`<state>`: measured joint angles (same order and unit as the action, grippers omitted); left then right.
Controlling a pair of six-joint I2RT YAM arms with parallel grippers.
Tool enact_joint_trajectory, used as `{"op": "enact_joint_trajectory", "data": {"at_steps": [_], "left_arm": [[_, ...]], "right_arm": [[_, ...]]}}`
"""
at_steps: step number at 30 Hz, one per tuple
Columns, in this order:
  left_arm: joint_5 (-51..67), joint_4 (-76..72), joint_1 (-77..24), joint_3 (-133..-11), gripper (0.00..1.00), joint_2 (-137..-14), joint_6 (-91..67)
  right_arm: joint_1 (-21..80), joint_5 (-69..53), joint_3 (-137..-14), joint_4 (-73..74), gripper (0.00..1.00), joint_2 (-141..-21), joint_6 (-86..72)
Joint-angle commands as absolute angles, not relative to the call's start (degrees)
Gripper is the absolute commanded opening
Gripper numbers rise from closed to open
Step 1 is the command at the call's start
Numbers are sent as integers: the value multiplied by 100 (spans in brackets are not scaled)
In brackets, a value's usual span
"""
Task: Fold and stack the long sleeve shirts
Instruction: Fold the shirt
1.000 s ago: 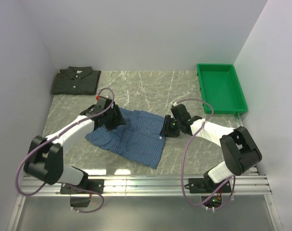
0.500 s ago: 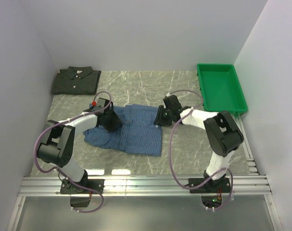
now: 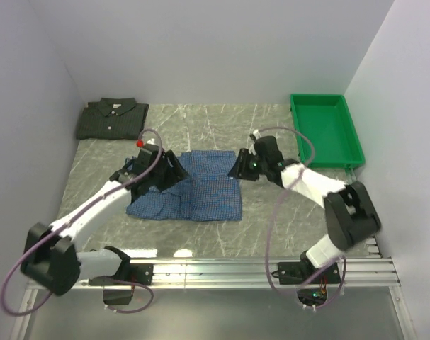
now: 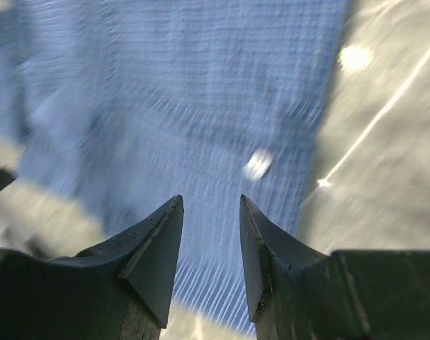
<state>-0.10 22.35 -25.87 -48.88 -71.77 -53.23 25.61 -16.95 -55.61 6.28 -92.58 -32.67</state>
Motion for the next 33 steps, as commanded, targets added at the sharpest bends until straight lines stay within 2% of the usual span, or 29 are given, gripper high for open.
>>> {"op": "enact_joint_trajectory", "data": {"at_steps": [1, 5, 8, 10, 18, 26, 32, 33], "left_arm": [[121, 2216, -3284, -4835, 69, -6760, -5387], [1009, 1504, -3919, -4439, 64, -7057, -5633], [967, 1327, -4288, -4412, 56, -7487, -5546], [949, 1205, -4368, -4377, 50, -7724, -5493], [677, 1468, -4333, -4044, 40, -8358, -5730], [81, 2117, -4052, -3560, 41, -8104, -5643], [-368, 2574, -4236, -4156, 54, -7524, -5318], [-578, 2732, -4393, -4323, 59, -7471, -5274]], "right_arm": [[2610, -2591, -4643, -139, 46, -8378, -3691], [2698, -3093, -3825, -720, 45, -7806, -4024], [2725, -3392, -3402, -1036, 46, -7655, -4052], [2725, -3498, -3200, -1177, 45, -7743, -4025], [2699, -3463, -2813, -1477, 44, -8613, -4306], [2602, -2848, -2962, -634, 43, -8474, -3938], [2602, -2181, -3277, 489, 43, -7535, -3578], [2602, -2014, -3348, 675, 44, -7410, -3516]]}}
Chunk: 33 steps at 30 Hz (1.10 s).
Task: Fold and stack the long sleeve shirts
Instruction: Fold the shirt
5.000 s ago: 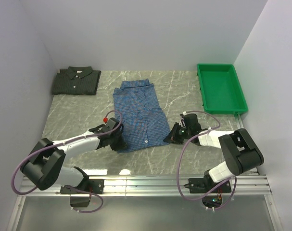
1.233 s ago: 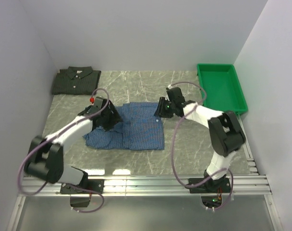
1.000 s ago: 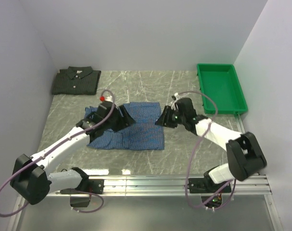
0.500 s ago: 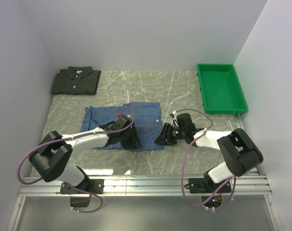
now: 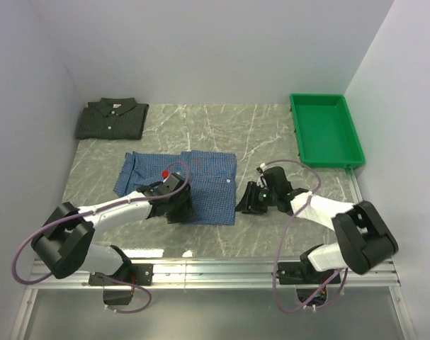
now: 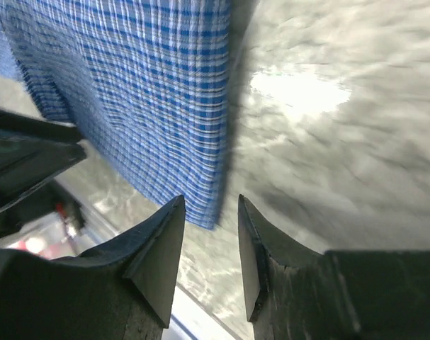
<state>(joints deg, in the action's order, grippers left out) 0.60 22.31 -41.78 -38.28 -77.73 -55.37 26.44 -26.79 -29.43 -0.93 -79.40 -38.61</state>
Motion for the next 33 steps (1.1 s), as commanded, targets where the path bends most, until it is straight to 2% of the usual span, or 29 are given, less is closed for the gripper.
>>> {"op": "enact_joint_trajectory", "data": {"at_steps": [1, 3, 4, 6, 11, 15, 22, 33], "left_arm": [[-684, 2803, -4499, -4698, 62, -7419, -5195], [-1052, 3065, -4814, -5104, 71, -7505, -5133], [-1185, 3128, -4929, -5515, 74, -7575, -5081], [-1361, 3243, -5280, -5913, 78, -7908, -4949], [-2257, 3796, -6019, -7196, 76, -9051, -4641], [-2838, 4271, -6695, -8032, 70, -10218, -4650], [-2926, 4394, -6979, -8666, 67, -11249, -4605], [-3050, 4632, -6987, -8692, 48, -11909, -4746]], "right_arm": [[2593, -1682, -3444, 851, 46, -7166, -3403], [2567, -1338, -3717, 1411, 52, -6971, -3331], [2540, -1101, -3796, 1572, 60, -6804, -3261], [2427, -897, -3990, 1984, 68, -6672, -3217], [2154, -546, -4105, 2504, 83, -6206, -3313], [1925, -282, -3973, 2698, 99, -5924, -3463], [1565, -62, -3604, 2804, 100, -5511, -3516], [1397, -325, -3358, 2523, 100, -5449, -3586]]}}
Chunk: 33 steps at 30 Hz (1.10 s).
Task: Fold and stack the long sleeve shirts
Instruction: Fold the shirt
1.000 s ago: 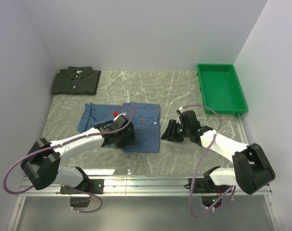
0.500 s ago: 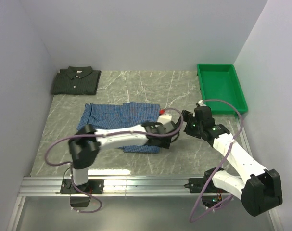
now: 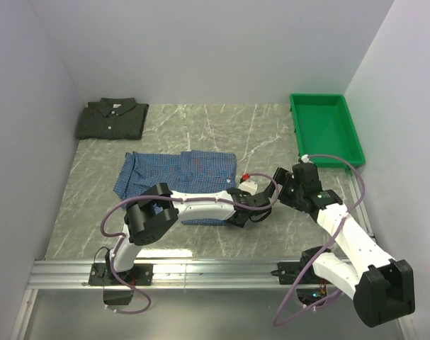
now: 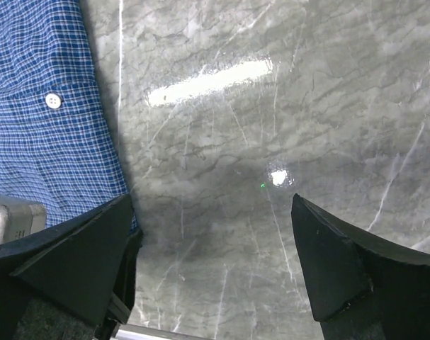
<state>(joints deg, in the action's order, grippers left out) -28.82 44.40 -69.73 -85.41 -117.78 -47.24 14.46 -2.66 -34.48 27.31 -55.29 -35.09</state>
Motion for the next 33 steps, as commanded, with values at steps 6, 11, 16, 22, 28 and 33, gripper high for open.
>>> {"op": "enact_joint_trajectory", "data": {"at_steps": [6, 11, 16, 22, 28, 33], "left_arm": [[-2953, 4553, -6987, -8526, 13, -11699, -4763], [-2717, 4360, -6961, -8403, 0, -11233, -4790], [-2356, 4078, -6900, -8323, 1, -10776, -4799], [-2005, 3797, -6750, -8174, 0, -10363, -4896], [-1776, 3709, -6680, -8130, 1, -10274, -4887], [-1547, 3604, -6680, -8130, 2, -10301, -4878]], "right_arm": [[1397, -1238, -3077, 1742, 99, -5668, -3770], [1441, -2442, -2664, 233, 99, -6283, -4235], [1626, -3049, -2575, -930, 99, -7144, -4763], [1872, -3217, -2768, -1801, 100, -8032, -5203], [2135, -3261, -2900, -2293, 99, -8709, -5484], [2224, -3252, -3049, -2610, 92, -9140, -5651]]}}
